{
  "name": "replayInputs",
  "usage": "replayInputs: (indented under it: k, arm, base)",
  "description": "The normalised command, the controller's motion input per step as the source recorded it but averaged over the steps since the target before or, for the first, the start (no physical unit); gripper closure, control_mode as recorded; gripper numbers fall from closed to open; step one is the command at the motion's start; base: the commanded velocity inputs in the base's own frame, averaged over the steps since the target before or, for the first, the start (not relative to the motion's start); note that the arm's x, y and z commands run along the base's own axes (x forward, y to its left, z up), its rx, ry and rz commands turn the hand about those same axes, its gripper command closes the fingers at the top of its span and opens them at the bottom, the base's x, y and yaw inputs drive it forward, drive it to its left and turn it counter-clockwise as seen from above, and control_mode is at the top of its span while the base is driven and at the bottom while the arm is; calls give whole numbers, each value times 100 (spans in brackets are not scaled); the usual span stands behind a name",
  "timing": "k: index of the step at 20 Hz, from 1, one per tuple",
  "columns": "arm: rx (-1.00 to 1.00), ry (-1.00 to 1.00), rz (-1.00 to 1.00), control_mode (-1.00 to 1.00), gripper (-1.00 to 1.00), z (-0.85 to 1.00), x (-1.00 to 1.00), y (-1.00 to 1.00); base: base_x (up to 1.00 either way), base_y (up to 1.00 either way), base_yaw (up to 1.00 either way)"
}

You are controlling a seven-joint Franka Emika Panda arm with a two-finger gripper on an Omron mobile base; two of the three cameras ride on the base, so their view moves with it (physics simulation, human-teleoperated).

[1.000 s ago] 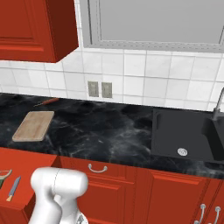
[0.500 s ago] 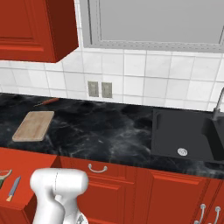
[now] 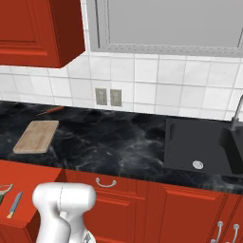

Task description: Open the drawer on the left and place the cutting tools on the cutting board.

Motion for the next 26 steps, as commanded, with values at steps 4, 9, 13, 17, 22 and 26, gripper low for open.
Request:
replayInputs:
  k: [4, 9, 13, 17, 22, 26]
  arm:
    - [0, 24, 2, -100, -100, 4, 29, 0]
    - [0, 32, 1, -100, -100, 20, 37, -2]
    - [0, 32, 0, -100, -100, 39, 6, 0]
    - [0, 31, 0, -100, -100, 29, 21, 0]
    - [0, 36, 0, -100, -100, 18, 38, 1]
    - [-3, 45, 0, -100, -100, 28, 51, 11]
  base:
    - [0, 0, 0]
    - [0, 0, 0]
    - [0, 0, 0]
    - [0, 0, 0]
    - [0, 0, 0]
    - [0, 0, 0]
